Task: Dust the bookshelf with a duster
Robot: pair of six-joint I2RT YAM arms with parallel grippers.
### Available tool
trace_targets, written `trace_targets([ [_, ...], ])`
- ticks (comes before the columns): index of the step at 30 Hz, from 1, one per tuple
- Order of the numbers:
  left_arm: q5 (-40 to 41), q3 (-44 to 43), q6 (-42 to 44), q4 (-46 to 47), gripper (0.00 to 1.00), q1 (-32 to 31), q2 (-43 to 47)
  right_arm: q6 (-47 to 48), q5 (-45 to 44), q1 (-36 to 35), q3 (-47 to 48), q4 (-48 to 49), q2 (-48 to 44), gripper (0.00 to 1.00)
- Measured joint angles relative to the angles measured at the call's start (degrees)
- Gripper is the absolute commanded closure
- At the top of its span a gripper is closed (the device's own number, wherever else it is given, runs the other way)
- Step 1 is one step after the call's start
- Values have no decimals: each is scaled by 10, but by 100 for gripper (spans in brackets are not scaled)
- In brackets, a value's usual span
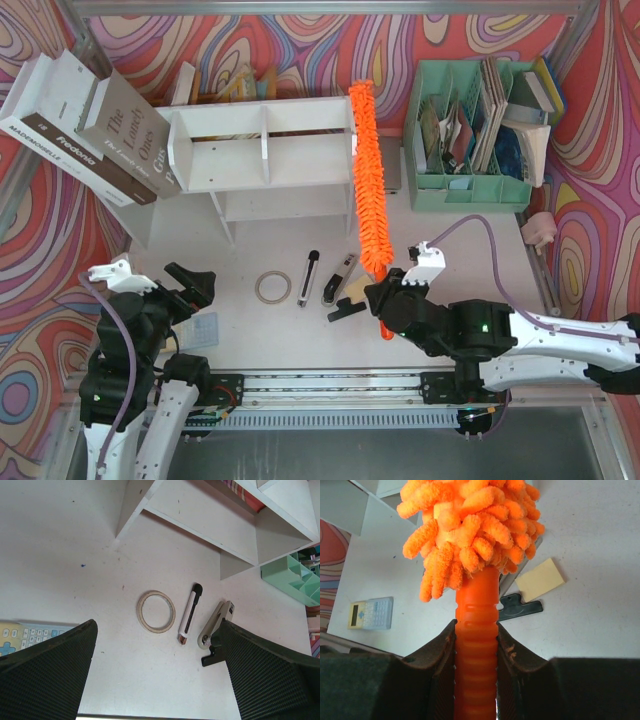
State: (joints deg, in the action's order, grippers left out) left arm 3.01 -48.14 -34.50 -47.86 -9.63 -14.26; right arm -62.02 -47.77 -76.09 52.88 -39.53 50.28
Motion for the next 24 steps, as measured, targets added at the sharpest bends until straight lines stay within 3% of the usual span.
trace_targets([
  [7,0,0,0,0,2,0,0,1,22,8,-20,22,6,100],
  [18,0,0,0,0,2,0,0,-85,91,13,-131,12,23,100],
  [24,0,1,-2,0,2,0,5,-94,100,14,-122,-6,25,100],
])
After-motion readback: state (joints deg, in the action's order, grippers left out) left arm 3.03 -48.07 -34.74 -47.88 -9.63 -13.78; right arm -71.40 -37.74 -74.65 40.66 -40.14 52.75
